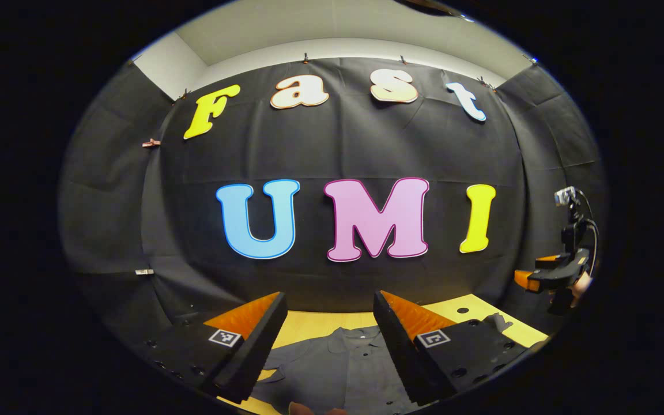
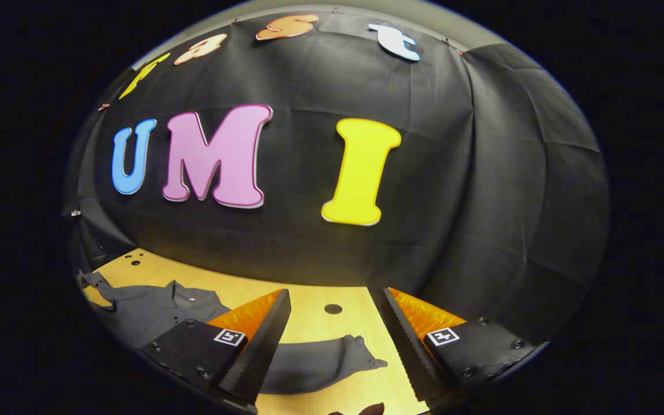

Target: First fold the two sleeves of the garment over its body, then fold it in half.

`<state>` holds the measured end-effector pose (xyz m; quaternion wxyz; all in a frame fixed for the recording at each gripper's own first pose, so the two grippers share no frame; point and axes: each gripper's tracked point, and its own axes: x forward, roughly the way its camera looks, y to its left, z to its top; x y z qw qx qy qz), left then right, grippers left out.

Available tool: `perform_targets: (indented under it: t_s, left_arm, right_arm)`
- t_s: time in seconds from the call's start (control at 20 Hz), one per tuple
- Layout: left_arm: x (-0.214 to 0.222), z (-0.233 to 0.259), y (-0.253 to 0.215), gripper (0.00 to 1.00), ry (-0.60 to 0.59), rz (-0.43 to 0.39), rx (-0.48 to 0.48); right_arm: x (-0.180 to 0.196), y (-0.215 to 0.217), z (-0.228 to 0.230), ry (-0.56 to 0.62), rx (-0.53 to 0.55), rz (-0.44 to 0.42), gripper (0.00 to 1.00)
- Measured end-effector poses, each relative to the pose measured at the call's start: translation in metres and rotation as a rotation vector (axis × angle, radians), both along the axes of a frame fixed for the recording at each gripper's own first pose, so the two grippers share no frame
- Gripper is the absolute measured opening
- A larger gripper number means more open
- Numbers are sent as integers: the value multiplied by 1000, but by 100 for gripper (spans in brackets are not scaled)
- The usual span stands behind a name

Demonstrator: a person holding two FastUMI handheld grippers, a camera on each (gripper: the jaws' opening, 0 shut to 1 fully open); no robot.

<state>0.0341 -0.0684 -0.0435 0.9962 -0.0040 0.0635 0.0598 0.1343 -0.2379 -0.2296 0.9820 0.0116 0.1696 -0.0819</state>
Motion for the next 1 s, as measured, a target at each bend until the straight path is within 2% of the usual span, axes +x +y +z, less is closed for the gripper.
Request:
perform_targets:
  t_s: [0.35, 0.6, 1.0]
  left_arm:
    - [-8, -20, 8, 95, 95, 111, 28]
    - [-6, -32, 3, 95, 141, 172, 0]
    - [-11, -42, 5, 95, 180, 219, 49]
  right_arm:
    - [33, -33, -104, 140, -7, 33, 98]
    - [45, -44, -178, 254, 59, 44, 98]
    - [34, -56, -261, 406, 122, 37, 98]
